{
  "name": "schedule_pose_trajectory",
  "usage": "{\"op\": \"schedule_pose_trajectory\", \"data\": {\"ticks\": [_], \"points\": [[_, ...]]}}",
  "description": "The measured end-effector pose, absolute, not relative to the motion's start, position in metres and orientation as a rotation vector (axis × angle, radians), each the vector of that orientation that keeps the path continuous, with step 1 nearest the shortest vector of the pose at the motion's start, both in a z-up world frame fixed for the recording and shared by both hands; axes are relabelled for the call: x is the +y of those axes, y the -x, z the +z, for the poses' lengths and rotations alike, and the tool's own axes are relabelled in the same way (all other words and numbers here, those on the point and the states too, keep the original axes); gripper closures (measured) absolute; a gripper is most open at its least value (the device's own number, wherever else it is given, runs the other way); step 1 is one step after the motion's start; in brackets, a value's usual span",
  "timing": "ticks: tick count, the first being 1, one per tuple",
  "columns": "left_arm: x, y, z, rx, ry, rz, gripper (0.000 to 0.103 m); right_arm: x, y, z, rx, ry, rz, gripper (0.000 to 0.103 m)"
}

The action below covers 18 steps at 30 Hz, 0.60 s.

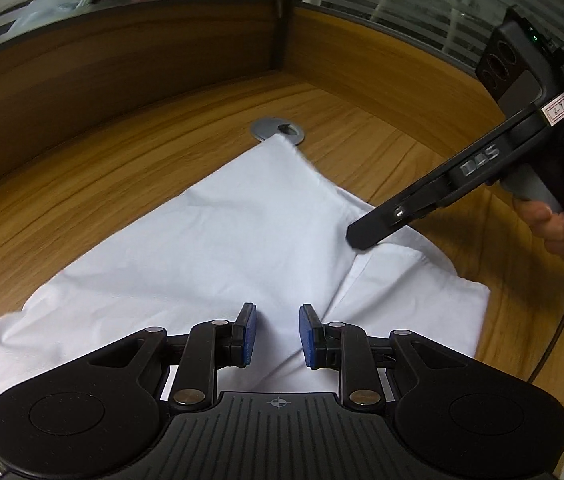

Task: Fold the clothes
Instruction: 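Pinch the hem end with the right gripper and fold it toward the collar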

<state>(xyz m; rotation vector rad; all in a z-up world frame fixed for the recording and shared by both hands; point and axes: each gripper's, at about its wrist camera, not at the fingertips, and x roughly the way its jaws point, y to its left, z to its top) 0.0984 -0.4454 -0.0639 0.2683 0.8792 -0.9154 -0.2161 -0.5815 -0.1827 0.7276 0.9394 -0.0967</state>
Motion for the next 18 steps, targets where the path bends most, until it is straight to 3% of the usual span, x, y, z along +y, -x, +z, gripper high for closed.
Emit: {"op": "schedule_pose_trajectory", "data": {"ticks": [2, 3, 11, 18], "points": [[-0.449, -0.096, -0.065, 0.865, -0.285, -0.919, 0.077, -0.577, 0.217, -0.174, 0.918, -0.731, -0.128, 0.094], [-0.449, -0.096, -0.065, 0.864, -0.279, -0.917, 0.077, -0.574, 0.217, -0.169, 0.908, -0.733, -0.144, 0.098], [-0.432, -0.097, -0.055, 0.869, -0.168, -0.878, 0.072, -0.529, 0.212, -0.108, 0.818, -0.678, -0.215, 0.099], [-0.323, -0.071, -0.006, 0.796, 0.017, -0.726, 0.070, -0.457, 0.190, -0.053, 0.810, -0.506, -0.237, 0.099]]}}
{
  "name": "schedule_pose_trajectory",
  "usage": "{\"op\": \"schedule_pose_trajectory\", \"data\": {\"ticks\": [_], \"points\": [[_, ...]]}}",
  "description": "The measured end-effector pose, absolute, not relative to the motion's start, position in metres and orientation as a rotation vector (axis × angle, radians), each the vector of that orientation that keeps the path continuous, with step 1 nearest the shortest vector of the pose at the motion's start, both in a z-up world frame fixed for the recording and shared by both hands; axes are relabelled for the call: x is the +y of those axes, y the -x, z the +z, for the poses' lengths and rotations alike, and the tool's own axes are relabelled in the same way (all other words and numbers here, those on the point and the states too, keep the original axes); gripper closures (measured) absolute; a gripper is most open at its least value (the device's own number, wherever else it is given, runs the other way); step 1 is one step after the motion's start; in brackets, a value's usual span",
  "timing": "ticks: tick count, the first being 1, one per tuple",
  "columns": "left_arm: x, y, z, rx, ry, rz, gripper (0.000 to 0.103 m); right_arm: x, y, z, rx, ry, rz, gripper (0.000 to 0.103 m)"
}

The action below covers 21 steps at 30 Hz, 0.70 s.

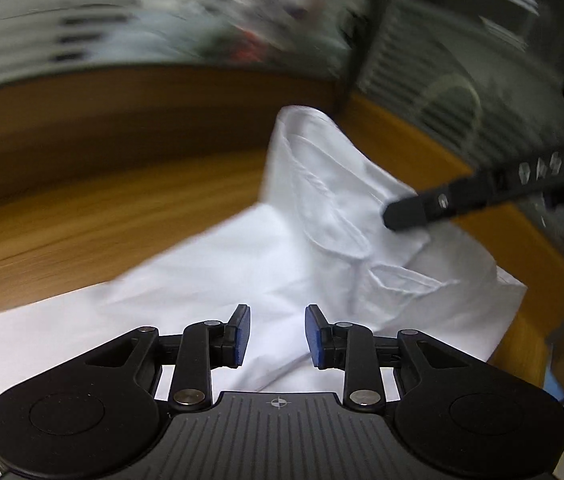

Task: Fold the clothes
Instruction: 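Pinch the hem end with the right gripper and fold it toward the collar, then open the right gripper and lay the folded hem on the shirt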

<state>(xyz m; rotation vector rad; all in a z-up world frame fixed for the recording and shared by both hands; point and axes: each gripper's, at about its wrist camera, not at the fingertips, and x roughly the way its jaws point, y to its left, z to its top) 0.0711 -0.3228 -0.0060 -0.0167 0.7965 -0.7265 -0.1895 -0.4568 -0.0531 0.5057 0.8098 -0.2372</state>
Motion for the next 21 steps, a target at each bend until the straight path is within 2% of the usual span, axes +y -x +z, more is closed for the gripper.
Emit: {"op": "schedule_pose_trajectory", "data": {"ticks": [4, 7, 15, 17, 21], "points": [[-0.254, -0.051, 0.010, 0.786, 0.019, -0.606, 0.068, -0.401, 0.165, -0.043, 0.826, -0.413, -0.233, 0.099], [-0.212, -0.044, 0.015, 0.804, 0.030, -0.530, 0.068, -0.364, 0.143, -0.056, 0.858, -0.378, -0.232, 0.099], [-0.167, -0.054, 0.023, 0.825, 0.032, -0.440, 0.068, -0.284, 0.090, -0.109, 0.961, -0.252, -0.222, 0.097], [-0.162, -0.056, 0.026, 0.826, 0.035, -0.440, 0.068, -0.275, 0.081, -0.119, 0.971, -0.234, -0.210, 0.087], [-0.159, -0.058, 0.028, 0.830, 0.027, -0.460, 0.067, -0.261, 0.071, -0.129, 0.977, -0.210, -0.156, 0.076]]}}
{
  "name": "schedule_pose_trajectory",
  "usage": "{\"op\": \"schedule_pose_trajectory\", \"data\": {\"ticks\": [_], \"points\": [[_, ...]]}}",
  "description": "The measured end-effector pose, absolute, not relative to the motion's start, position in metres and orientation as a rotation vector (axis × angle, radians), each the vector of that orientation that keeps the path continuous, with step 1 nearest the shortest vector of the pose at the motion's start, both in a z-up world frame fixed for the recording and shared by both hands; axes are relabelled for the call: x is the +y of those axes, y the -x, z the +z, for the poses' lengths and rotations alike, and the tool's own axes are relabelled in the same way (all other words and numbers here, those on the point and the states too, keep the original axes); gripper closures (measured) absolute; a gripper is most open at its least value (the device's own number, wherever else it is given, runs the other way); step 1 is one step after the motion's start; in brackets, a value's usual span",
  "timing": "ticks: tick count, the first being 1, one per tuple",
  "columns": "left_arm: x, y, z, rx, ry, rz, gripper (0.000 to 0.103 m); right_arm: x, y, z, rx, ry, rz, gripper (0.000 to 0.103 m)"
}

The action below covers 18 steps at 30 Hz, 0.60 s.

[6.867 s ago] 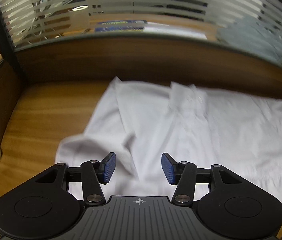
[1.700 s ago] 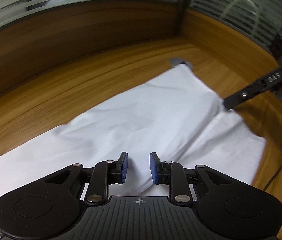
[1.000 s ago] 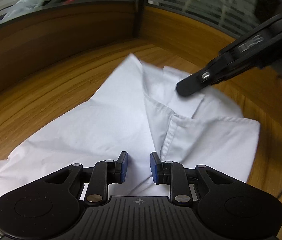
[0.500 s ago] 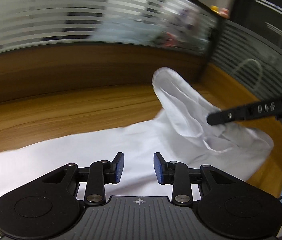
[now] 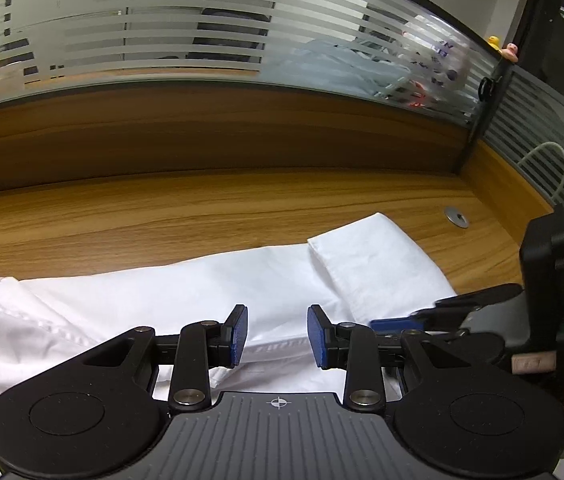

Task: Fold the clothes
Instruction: 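Open the right gripper and lay the folded hem on the shirt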

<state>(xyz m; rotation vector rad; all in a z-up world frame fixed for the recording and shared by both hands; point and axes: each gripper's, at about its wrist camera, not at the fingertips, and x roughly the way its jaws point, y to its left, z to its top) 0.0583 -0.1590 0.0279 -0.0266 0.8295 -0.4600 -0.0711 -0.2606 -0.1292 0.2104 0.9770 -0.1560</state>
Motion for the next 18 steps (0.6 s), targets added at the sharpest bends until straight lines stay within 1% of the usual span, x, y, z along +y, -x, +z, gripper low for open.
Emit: {"op": "schedule_pose_trajectory", "data": {"ticks": [5, 11, 14, 18], "points": [[-0.162, -0.053, 0.028, 0.811, 0.019, -0.482, 0.067, -0.253, 0.091, -0.092, 0.904, -0.210, -0.026, 0.072], [-0.197, -0.024, 0.027, 0.784, 0.006, -0.478, 0.067, -0.282, 0.136, -0.051, 0.876, -0.153, 0.088, 0.069], [-0.225, -0.001, 0.022, 0.783, 0.001, -0.481, 0.066, -0.304, 0.154, -0.049, 0.891, -0.073, 0.140, 0.068], [-0.269, 0.027, 0.008, 0.796, 0.043, -0.439, 0.067, -0.345, 0.162, -0.060, 0.914, 0.023, 0.188, 0.067]]}}
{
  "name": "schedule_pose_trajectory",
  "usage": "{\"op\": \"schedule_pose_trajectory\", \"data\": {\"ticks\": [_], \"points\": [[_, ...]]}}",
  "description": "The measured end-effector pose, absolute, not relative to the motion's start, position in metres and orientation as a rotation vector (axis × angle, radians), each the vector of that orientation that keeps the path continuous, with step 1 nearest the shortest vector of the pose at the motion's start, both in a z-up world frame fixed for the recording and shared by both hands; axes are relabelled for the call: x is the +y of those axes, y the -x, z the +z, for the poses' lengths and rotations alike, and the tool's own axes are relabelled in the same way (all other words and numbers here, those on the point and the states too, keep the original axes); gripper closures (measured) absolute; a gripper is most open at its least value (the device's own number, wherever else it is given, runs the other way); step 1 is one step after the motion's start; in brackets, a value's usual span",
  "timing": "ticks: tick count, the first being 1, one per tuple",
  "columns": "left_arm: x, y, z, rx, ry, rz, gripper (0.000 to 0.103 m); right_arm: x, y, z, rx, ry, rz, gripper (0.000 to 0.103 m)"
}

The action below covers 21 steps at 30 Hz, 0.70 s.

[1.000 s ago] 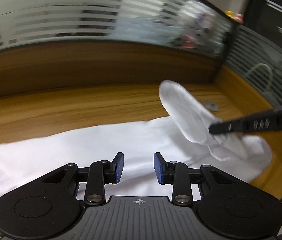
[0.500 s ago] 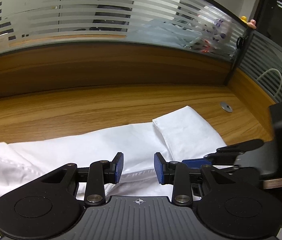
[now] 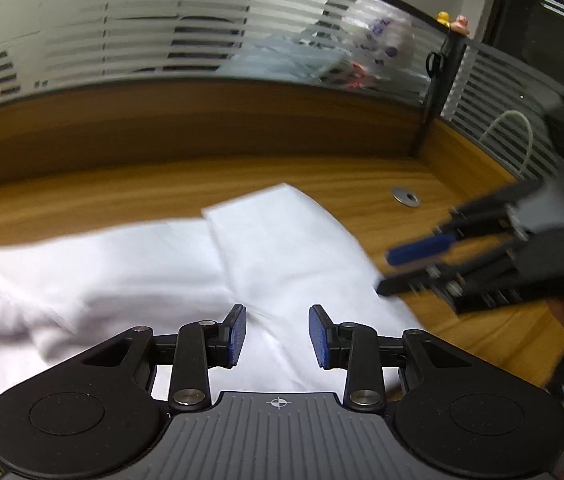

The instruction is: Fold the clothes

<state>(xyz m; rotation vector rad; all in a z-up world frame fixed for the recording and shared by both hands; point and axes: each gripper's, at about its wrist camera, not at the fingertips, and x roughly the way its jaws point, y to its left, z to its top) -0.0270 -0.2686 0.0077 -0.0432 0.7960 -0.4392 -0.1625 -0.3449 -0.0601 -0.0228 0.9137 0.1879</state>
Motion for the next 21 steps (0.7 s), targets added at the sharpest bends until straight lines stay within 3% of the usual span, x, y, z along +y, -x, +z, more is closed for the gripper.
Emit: {"op": "schedule_pose_trajectory", "data": {"ticks": [7, 11, 21], "points": [[-0.334, 0.039, -0.027, 0.806, 0.122, -0.346, 0.067, -0.406, 0.141, -0.082, 0.896, 0.123, 0.311, 0.067], [-0.355, 0.034, -0.042, 0.845, 0.124, -0.274, 0.067, -0.418, 0.111, -0.089, 0.884, 0.168, 0.388, 0.059], [-0.342, 0.041, -0.058, 0.909, 0.192, -0.093, 0.068, -0.413, 0.040, -0.137, 0.993, 0.278, 0.542, 0.059]]}}
